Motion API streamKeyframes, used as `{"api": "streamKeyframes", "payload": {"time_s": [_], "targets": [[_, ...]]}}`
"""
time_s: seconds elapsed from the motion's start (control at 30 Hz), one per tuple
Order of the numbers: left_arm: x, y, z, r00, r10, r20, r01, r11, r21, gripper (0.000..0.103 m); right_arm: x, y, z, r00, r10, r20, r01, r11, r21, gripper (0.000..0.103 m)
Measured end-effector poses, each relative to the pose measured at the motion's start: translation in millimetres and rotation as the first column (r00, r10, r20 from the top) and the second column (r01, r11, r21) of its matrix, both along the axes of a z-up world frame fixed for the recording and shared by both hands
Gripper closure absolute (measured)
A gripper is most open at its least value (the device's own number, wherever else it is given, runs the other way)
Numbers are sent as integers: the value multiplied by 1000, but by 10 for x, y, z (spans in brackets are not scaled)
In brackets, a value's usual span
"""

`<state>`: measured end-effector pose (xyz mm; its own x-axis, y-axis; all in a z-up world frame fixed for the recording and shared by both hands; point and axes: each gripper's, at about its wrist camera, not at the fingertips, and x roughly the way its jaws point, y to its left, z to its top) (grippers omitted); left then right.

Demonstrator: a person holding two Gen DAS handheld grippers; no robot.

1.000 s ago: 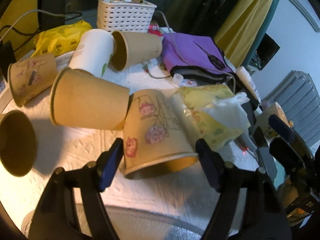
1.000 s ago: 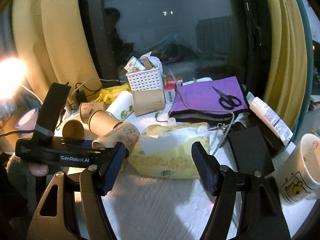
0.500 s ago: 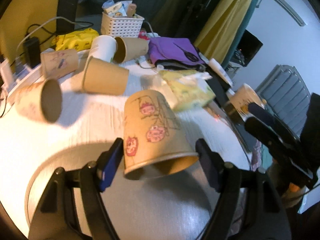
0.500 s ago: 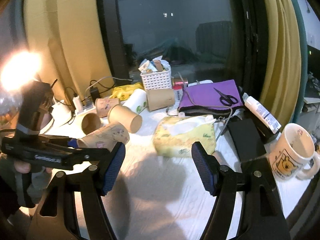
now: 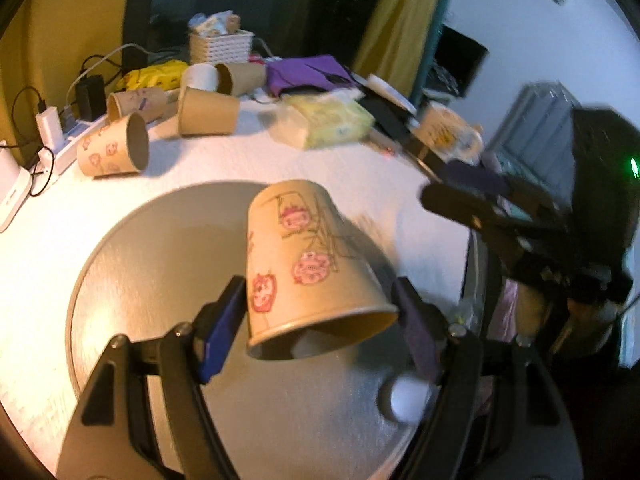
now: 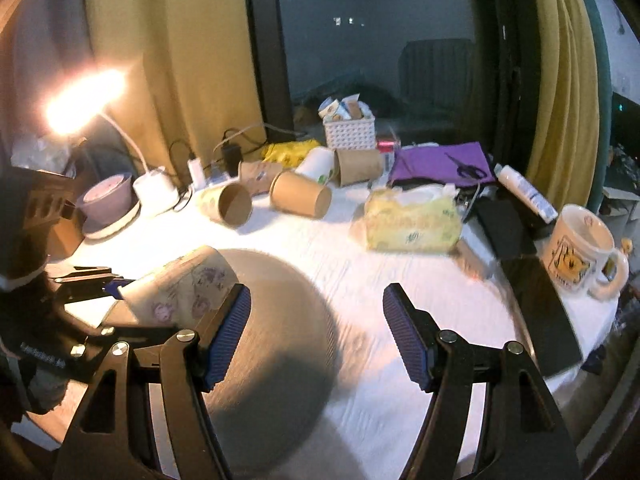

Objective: Flip cup upright
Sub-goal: 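Close the right gripper on the side of the pink-printed paper cup, then lift the cup with the right gripper and rotate it rim-up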

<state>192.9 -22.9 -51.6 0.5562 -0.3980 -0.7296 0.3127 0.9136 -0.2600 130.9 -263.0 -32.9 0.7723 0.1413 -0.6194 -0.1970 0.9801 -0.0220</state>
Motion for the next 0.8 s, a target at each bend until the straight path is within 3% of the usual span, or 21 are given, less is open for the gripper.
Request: {"api": "streamKeyframes", "payload": {"time_s": [0.23,0.53,0.8], "targets": [[-273,-168,-132,993,-118,3,117,988,99,29,-180,45,-162,999,-20,-45,19,1000,-23,31],[-328,-331,-206,970,-244,25,233,949,212,29,-78,-26,-269,995,-43,-93,41,999,-22,31],[-290,-411,-208,925,-379,20,362,899,247,28,194,-12,-462,984,19,-175,-15,1000,24,31]]}}
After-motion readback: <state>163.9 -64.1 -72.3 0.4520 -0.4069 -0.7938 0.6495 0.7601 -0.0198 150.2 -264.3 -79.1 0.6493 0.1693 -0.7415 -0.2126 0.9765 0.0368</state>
